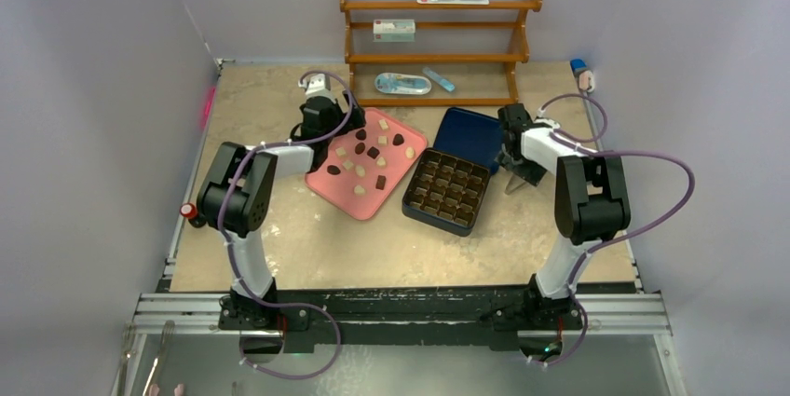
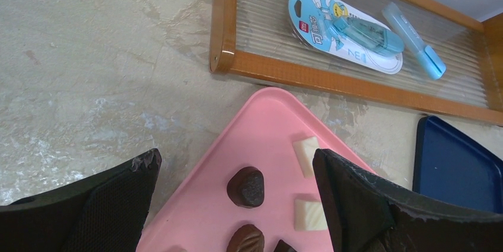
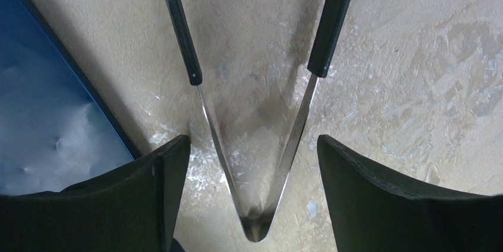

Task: Pack the chocolate
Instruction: Pick up the clamp at the center of the board, then pick up the fake chocolate from the plate.

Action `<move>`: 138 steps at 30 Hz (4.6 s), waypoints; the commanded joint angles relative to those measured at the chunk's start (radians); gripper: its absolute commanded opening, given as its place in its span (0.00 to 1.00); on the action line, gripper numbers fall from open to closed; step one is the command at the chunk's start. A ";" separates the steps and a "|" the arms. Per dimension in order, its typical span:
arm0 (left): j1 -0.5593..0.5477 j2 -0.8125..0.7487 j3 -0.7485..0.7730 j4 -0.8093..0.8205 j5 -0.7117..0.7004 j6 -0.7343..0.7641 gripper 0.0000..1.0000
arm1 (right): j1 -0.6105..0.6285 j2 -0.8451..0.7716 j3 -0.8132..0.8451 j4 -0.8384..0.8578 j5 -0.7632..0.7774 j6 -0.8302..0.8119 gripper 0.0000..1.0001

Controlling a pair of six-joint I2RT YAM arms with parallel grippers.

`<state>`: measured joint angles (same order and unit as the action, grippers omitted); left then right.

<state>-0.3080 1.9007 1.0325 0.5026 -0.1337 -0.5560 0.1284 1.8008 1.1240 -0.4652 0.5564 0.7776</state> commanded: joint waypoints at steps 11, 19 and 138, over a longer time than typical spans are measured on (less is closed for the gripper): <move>0.028 0.035 0.043 0.091 0.037 0.015 0.99 | -0.043 0.049 0.071 -0.027 -0.046 0.015 0.79; 0.035 0.045 0.048 0.096 0.042 0.014 0.99 | -0.062 0.067 0.086 -0.046 -0.071 0.018 0.79; -0.167 -0.678 -0.245 -0.496 -0.295 -0.242 1.00 | 0.669 0.125 0.541 -0.291 -0.478 -0.570 0.22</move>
<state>-0.4725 1.2144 0.7956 0.0109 -0.4072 -0.7475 0.7910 1.9114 1.6009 -0.6979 0.0391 0.2352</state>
